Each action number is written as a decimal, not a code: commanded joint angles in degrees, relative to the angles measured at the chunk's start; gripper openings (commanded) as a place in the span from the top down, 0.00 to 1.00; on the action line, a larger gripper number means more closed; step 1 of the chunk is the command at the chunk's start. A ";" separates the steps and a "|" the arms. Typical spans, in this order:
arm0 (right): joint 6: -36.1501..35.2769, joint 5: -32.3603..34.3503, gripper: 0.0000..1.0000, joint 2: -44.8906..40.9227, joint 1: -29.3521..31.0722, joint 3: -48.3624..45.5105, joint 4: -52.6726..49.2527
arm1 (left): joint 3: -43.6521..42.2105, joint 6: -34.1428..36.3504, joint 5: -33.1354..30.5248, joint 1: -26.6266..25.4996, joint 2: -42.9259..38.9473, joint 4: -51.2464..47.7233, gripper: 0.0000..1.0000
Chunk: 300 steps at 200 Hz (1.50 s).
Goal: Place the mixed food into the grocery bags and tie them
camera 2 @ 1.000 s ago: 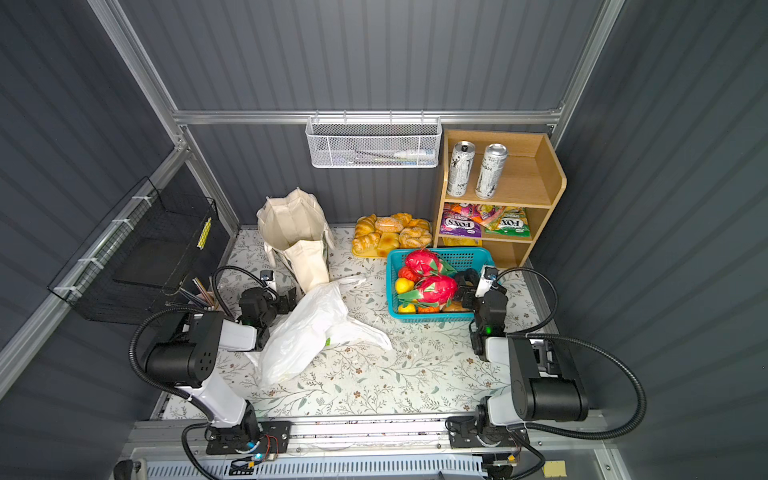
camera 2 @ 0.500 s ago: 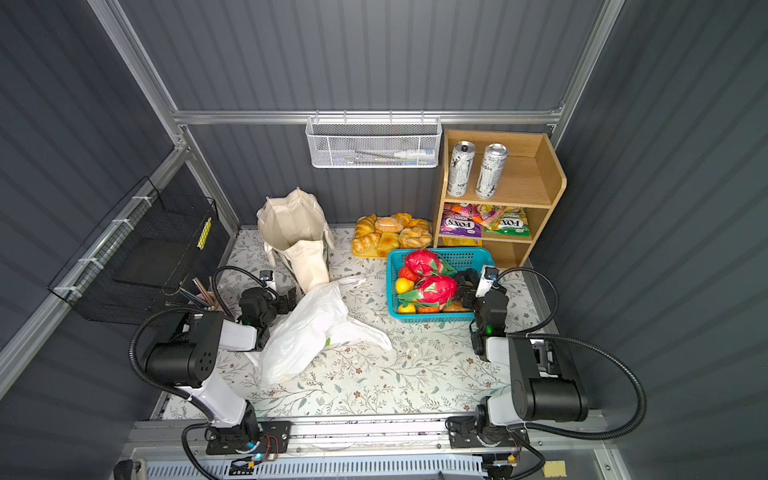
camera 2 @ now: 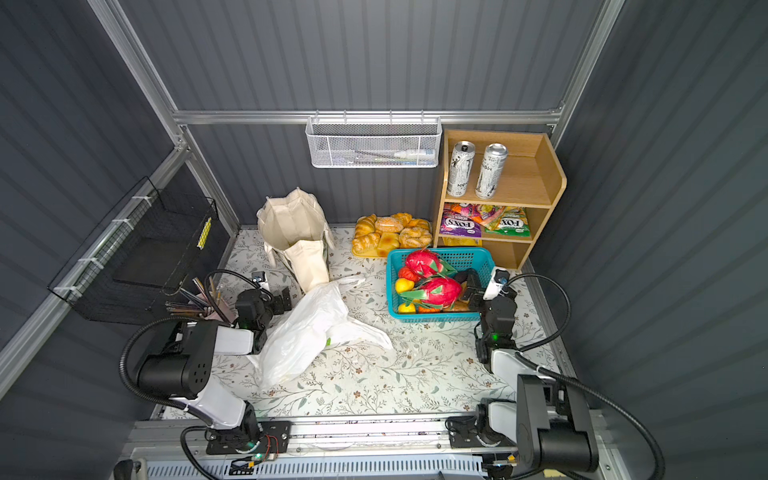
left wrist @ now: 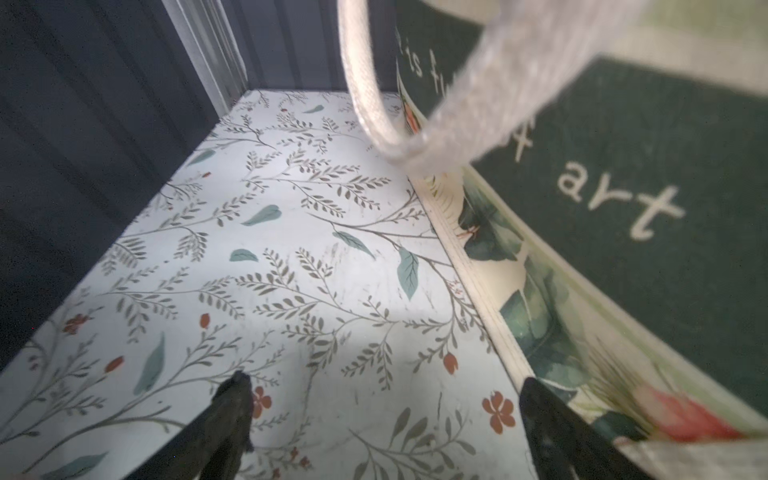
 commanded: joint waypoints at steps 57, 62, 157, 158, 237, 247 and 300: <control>25.94 5.76 0.01 -18.07 -0.72 9.59 -36.39 | 11.46 -6.31 -2.80 0.31 -12.82 -27.56 0.00; 26.03 3.33 0.01 -19.62 -0.78 9.51 -36.55 | 12.74 -7.27 -2.82 0.30 -14.00 -31.15 0.00; 25.94 -25.29 0.02 -23.69 8.00 27.92 -57.58 | 27.28 -18.99 13.56 0.05 -36.47 -66.52 0.00; 25.84 -25.23 0.02 -23.52 8.49 28.07 -57.70 | 27.67 -19.02 13.69 -0.01 -36.33 -66.50 0.00; 25.63 -11.99 0.06 -3.42 35.85 42.39 -63.21 | 75.15 -5.65 0.64 -20.99 1.41 -85.33 0.00; 26.21 -11.25 0.06 -2.22 36.48 44.00 -63.99 | 83.26 -4.16 -2.88 -22.34 7.87 -91.41 0.00; 25.19 -8.52 0.07 1.45 37.29 47.03 -66.08 | 101.19 0.42 -15.62 -25.11 26.27 -107.36 0.00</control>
